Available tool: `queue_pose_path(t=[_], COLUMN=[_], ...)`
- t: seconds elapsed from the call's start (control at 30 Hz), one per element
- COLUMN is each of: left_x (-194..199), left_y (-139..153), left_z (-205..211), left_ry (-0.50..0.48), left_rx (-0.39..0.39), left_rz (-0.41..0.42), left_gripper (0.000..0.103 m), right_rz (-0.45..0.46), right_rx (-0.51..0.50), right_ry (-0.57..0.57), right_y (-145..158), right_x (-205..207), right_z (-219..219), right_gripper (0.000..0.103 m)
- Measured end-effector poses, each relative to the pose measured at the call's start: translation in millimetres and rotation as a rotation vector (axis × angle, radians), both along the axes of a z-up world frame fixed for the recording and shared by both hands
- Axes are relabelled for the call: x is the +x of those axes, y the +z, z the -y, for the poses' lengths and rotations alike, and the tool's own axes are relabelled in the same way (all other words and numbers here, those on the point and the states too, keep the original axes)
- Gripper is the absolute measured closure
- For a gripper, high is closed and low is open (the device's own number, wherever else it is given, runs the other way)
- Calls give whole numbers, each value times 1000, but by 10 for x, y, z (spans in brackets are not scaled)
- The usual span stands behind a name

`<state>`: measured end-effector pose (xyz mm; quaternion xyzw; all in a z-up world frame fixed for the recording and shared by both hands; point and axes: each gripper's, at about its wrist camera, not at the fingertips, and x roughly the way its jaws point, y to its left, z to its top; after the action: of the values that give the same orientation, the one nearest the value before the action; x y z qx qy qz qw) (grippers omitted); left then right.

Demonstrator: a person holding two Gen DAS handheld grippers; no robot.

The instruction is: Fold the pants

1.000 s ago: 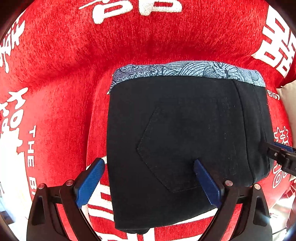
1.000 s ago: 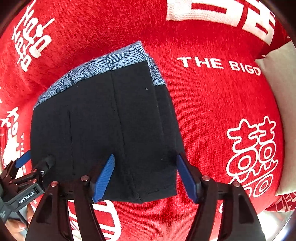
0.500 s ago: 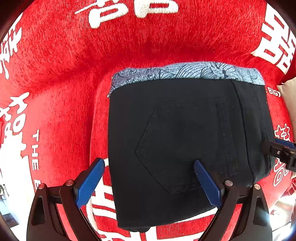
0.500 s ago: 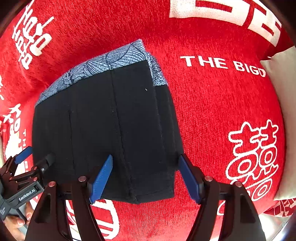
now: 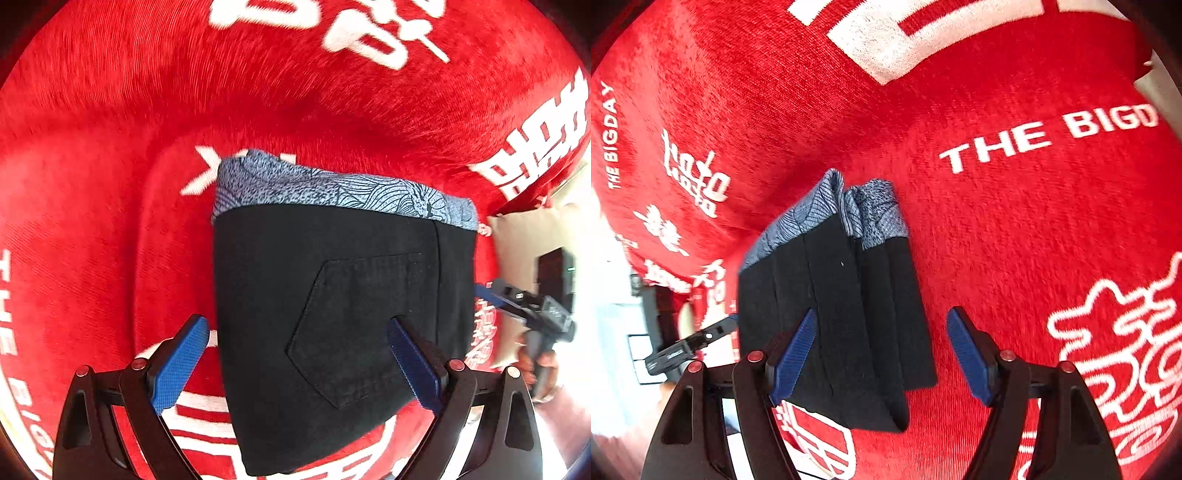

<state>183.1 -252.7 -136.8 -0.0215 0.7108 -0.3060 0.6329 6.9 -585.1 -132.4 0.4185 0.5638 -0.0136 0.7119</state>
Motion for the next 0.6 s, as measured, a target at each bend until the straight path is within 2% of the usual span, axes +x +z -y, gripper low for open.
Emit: queue_pose_path(t=[0.1,0.23,0.43,0.6], left_x=[-10,65,111,26], left_y=[-161,-308,-460,-494], left_z=[-136,-200,14,200], left_ry=[-6,-12,-90,-165], left_rx=[-44,-60,-88,-98], left_rz=[-34,-75,-89,-81], left_gripper=[5,5,5,5], right_rz=[7,17,48,85], right_rx=[69,140,229,271], right_ry=[55,111,182,253], right_y=[-111,-254,-442,-454], right_x=[49,75,122,193], right_z=[5,31,33,-13], right_gripper=[26,26,27,27])
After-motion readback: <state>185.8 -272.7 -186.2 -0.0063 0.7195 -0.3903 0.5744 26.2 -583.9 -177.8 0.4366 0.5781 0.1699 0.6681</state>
